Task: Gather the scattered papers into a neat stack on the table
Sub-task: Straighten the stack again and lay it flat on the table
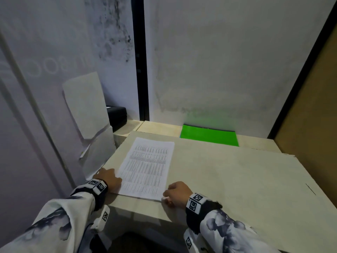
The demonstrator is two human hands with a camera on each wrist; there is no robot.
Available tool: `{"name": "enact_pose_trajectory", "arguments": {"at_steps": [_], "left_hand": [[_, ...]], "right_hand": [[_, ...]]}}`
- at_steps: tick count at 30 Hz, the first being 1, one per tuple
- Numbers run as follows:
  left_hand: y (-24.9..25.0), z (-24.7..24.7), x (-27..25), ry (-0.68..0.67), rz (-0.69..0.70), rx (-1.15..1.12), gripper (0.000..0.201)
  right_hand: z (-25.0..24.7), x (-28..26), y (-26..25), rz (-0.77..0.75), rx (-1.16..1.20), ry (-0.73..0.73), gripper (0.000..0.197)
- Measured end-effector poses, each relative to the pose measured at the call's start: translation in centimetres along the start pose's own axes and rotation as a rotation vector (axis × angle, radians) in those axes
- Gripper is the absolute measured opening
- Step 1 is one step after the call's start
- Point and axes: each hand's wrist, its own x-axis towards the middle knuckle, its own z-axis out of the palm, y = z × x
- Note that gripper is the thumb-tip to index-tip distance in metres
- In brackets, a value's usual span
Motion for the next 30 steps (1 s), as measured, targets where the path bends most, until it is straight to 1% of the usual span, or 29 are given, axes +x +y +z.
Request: {"name": "enact_pose_trajectory", "arguments": {"at_steps": [3,5,7,9,10,12,13,14,15,16,18,19,21,24,26,30], "left_hand": [[1.5,-0.4,-1.2,0.046,0.083,0.026,0.066],[3.1,-0.5,-2.5,0.055,0.172,-0.008,0.075],[4.9,-0.2,-4.2,0.038,0.253,0.015,0.089],[6.5,0.4,-5.4,-0.014,0.287,0.091,0.107],[7.0,0.8,-5.7,-0.057,0.283,0.128,0.118],[7.6,1.6,-6.3,-0.131,0.281,0.188,0.140],[7.8,2.0,-6.7,-0.140,0.285,0.203,0.142],[8.0,2.4,-7.1,-0.126,0.287,0.204,0.137],[8.2,2.8,-7.5,-0.098,0.292,0.200,0.128],[8.4,3.2,-7.8,-0.066,0.298,0.199,0.120],[8.7,3.6,-8.1,-0.047,0.312,0.208,0.114],[8.8,3.7,-8.2,-0.049,0.311,0.218,0.113],[9.2,3.6,-8.4,-0.059,0.305,0.225,0.110],[10.0,3.3,-8.4,-0.084,0.287,0.251,0.107],[10.5,3.1,-8.4,-0.093,0.290,0.281,0.107],[11.0,2.7,-8.0,-0.116,0.290,0.359,0.110]], "right_hand": [[-1.4,-0.9,0.8,-0.014,-0.023,-0.009,0.004],[-2.7,-1.2,1.8,-0.037,-0.061,0.022,0.007],[-4.2,-2.1,2.5,-0.083,-0.256,0.056,0.005],[-6.3,-3.4,3.3,-0.087,-0.493,0.087,0.025],[-7.4,-4.1,3.8,-0.081,-0.587,0.105,0.031],[-9.7,-6.0,5.1,-0.061,-0.750,0.146,0.032],[-10.8,-7.0,5.9,-0.035,-0.804,0.162,0.030],[-11.9,-7.8,6.8,0.004,-0.833,0.179,0.032],[-13.0,-8.8,7.6,0.059,-0.854,0.193,0.039],[-14.2,-9.4,8.7,0.119,-0.872,0.210,0.052],[-16.4,-11.0,10.5,0.253,-0.903,0.226,0.078],[-17.2,-11.7,11.3,0.311,-0.896,0.217,0.088],[-18.5,-12.5,12.6,0.350,-0.869,0.188,0.098],[-19.2,-12.4,13.4,0.323,-0.874,0.135,0.094],[-19.3,-12.3,12.6,0.293,-0.914,0.111,0.091],[-20.0,-11.9,11.1,0.297,-0.986,0.065,0.082]]}}
